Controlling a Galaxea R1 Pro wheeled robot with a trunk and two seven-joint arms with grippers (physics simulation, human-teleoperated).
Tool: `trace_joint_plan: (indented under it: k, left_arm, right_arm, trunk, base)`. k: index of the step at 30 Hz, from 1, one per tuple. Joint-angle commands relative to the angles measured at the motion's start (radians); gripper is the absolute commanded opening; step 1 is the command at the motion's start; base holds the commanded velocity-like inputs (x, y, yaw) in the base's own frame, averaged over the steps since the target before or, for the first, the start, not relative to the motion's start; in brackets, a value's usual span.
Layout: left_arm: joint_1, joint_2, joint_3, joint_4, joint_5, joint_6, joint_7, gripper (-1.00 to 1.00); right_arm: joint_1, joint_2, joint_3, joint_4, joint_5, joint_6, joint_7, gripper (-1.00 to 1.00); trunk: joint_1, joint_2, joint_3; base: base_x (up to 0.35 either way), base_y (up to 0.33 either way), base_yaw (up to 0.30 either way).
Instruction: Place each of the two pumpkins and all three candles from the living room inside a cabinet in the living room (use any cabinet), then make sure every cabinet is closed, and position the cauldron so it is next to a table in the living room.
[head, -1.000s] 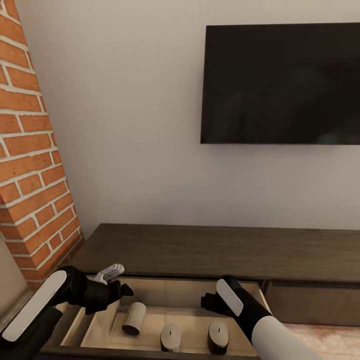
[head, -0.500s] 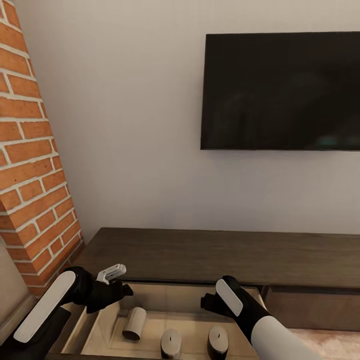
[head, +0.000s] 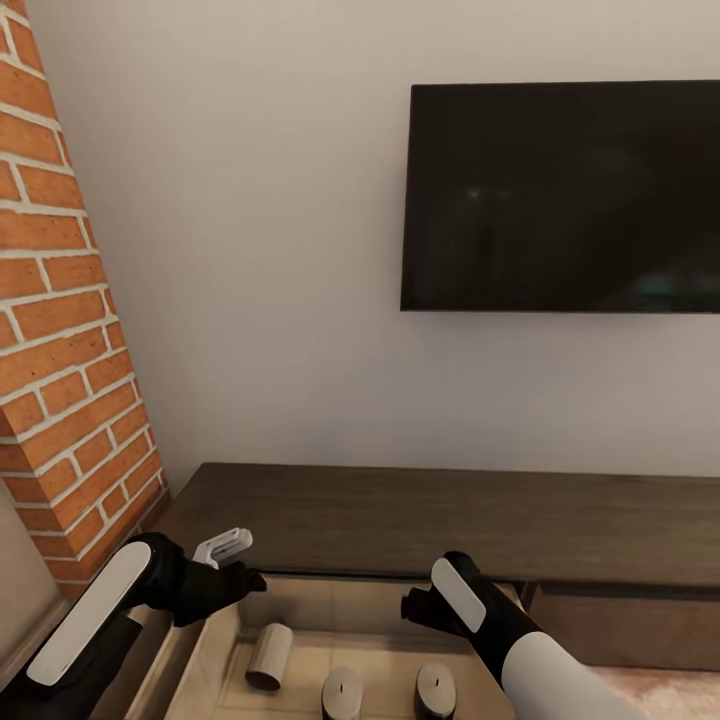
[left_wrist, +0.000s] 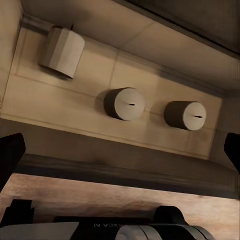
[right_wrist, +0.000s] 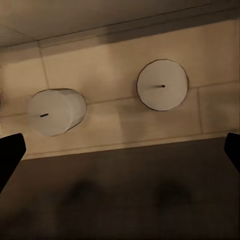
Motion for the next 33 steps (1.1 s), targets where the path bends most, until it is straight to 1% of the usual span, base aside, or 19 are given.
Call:
trace_joint_plan:
  k: [1, 5, 12, 33]
  left_arm:
    - [-0.001, 0.001, -0.001, -0.001, 0.009, 0.004, 0.010, 1.00]
    - [-0.001, 0.002, 0.000, -0.001, 0.009, 0.004, 0.010, 1.00]
    - [-0.001, 0.002, -0.001, -0.001, 0.010, 0.004, 0.009, 1.00]
    - [0.000, 0.004, -0.001, -0.001, 0.011, 0.005, 0.007, 1.00]
  right_arm:
    - [-0.001, -0.001, 0.004, -0.001, -0.011, 0.000, -0.010, 1.00]
    - [-0.001, 0.000, 0.004, -0.001, -0.011, 0.000, -0.010, 1.00]
    - [-0.001, 0.000, 0.004, -0.001, -0.011, 0.002, -0.010, 1.00]
    - [-0.001, 0.000, 0.005, -0.001, -0.011, 0.001, -0.010, 1.00]
  trunk:
    - [-0.004, 0.007, 0.002]
    - [-0.019, 0.035, 0.015]
    - [-0.046, 0.084, 0.037]
    - [-0.127, 0.231, 0.102]
  base:
    - [0.000, 0.000, 0.000]
    - [0.000, 0.000, -0.044]
    - [0.000, 0.000, -0.139]
    - [0.000, 0.000, -0.004]
